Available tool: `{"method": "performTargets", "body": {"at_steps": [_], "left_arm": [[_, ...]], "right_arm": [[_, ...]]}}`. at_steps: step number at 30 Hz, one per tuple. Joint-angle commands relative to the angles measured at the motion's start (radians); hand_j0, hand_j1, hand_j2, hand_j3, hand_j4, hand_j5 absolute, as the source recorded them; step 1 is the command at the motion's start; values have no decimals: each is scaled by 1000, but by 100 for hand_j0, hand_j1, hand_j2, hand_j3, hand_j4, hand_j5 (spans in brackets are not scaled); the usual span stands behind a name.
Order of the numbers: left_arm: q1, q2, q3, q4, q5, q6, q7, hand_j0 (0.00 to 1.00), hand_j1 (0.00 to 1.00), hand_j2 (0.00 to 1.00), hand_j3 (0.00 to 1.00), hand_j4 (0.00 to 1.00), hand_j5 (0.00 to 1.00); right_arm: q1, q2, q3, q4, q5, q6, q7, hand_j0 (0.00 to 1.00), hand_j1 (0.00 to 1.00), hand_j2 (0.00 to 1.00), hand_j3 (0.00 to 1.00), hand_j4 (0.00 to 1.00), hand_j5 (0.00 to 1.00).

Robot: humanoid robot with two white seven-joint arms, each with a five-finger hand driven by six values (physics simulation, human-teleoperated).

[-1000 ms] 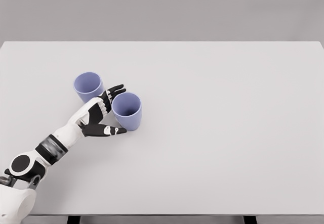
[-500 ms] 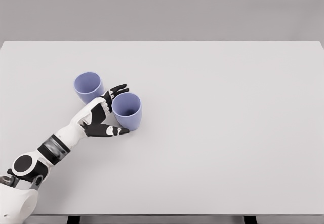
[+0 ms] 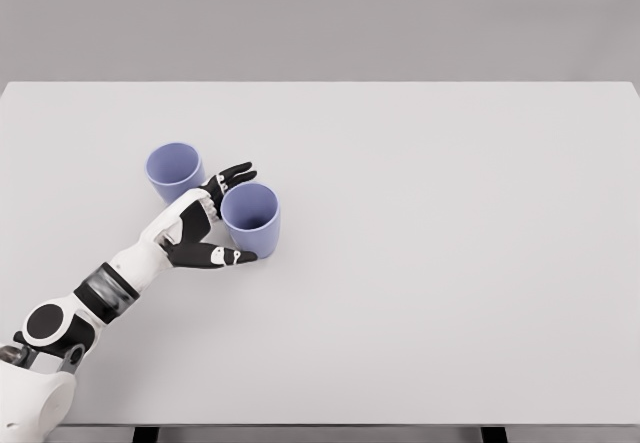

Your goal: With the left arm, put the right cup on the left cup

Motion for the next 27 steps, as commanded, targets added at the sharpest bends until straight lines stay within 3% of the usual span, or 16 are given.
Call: {"method": "performTargets", "body": {"at_steps": [1, 27], "left_arm": [[0, 0, 1, -1, 6, -1, 0, 100, 100, 100, 100, 100, 100], [-21, -18, -4, -4, 4, 2, 1, 100, 100, 100, 100, 100, 100]], "right_arm": [[0, 0, 0, 0, 0, 1, 0, 100, 100, 100, 100, 100, 100], [0, 0, 0, 0, 0, -1, 0, 100, 100, 100, 100, 100, 100]]}}
